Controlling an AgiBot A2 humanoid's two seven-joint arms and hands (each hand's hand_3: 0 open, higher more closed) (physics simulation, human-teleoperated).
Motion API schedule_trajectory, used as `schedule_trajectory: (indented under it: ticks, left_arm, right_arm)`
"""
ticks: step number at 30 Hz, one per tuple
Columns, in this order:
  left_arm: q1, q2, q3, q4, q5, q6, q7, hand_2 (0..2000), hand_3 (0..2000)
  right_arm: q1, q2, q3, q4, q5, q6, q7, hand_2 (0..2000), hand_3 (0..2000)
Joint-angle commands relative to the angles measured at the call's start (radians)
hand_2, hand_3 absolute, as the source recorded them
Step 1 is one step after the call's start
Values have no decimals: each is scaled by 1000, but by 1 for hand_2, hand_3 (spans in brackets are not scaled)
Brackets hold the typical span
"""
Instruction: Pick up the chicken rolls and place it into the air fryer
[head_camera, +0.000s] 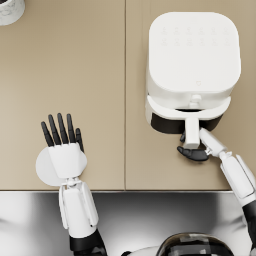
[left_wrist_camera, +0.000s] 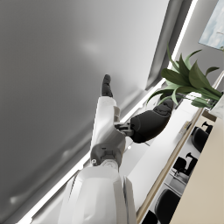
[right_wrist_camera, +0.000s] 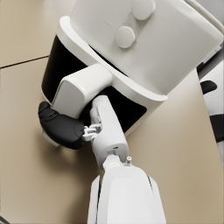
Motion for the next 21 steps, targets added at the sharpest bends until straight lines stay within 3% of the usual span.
schedule_trajectory:
  ticks: [1,6,8,9,14,21]
  left_arm:
    - [14,-6,17,6,0,0,0,0,0]
    - [22,-15,40,28,0,0,0,0,0]
    - [18,-16,35,37,0,0,0,0,0]
    - [3,-13,34,31,0,0,0,0,0]
    - [2,-15,35,40,0,0,0,0,0]
    - [2,-16,35,42,0,0,0,0,0]
  right_arm:
    - [105,-280,56,-83,0,-2,1,2000,2000]
    - [136,-326,56,-177,1,-12,-2,2000,2000]
    - [118,-343,3,-171,0,7,-1,2000,2000]
    - [89,-80,15,-180,-1,22,0,2000,2000]
    - [86,-91,-1,-194,-3,50,-8,2000,2000]
    - [83,-97,-5,-199,-2,46,-7,2000,2000]
